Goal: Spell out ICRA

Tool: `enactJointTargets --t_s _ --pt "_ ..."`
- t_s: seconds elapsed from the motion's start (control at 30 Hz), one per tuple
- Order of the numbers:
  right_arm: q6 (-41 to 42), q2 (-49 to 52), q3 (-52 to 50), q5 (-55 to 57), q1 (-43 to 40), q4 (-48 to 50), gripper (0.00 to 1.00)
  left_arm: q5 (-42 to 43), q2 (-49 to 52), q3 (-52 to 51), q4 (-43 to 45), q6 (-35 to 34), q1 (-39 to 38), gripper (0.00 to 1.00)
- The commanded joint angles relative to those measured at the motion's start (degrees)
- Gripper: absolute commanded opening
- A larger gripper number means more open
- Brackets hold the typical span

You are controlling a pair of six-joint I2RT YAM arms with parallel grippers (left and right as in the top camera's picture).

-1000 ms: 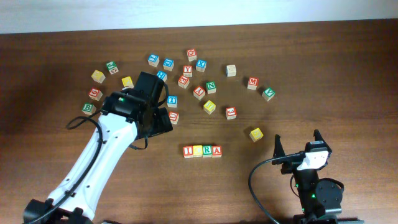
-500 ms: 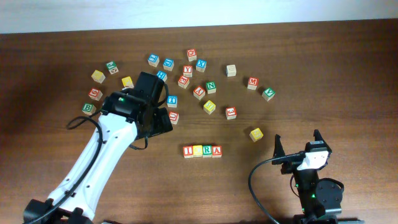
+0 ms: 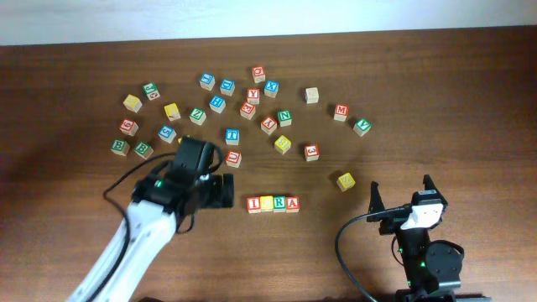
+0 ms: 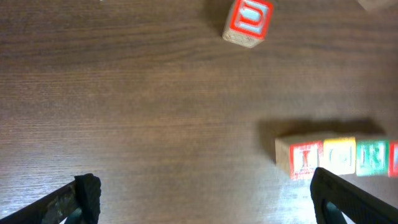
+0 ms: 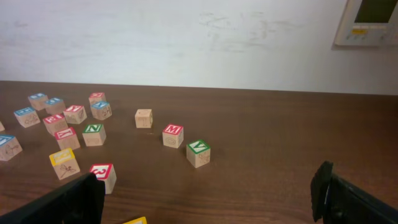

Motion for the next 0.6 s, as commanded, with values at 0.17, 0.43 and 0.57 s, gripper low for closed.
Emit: enactJointTargets --t_s 0.17,0.43,0.57 --pt "0.4 -0.5 -0.3 0.1 0.2 -0.3 0.98 1.6 -21.8 -7.5 -0.1 5.6 3.4 0.99" --pt "0.4 -0.5 -0.3 0.1 0.2 -0.3 0.98 2.2 -41.6 -24.2 8.4 10.0 3.4 0.99" --pt "0.4 -0.5 -0.3 0.1 0.2 -0.3 0.98 9.1 -52.1 -37.1 24.0 10.6 7.0 0.99"
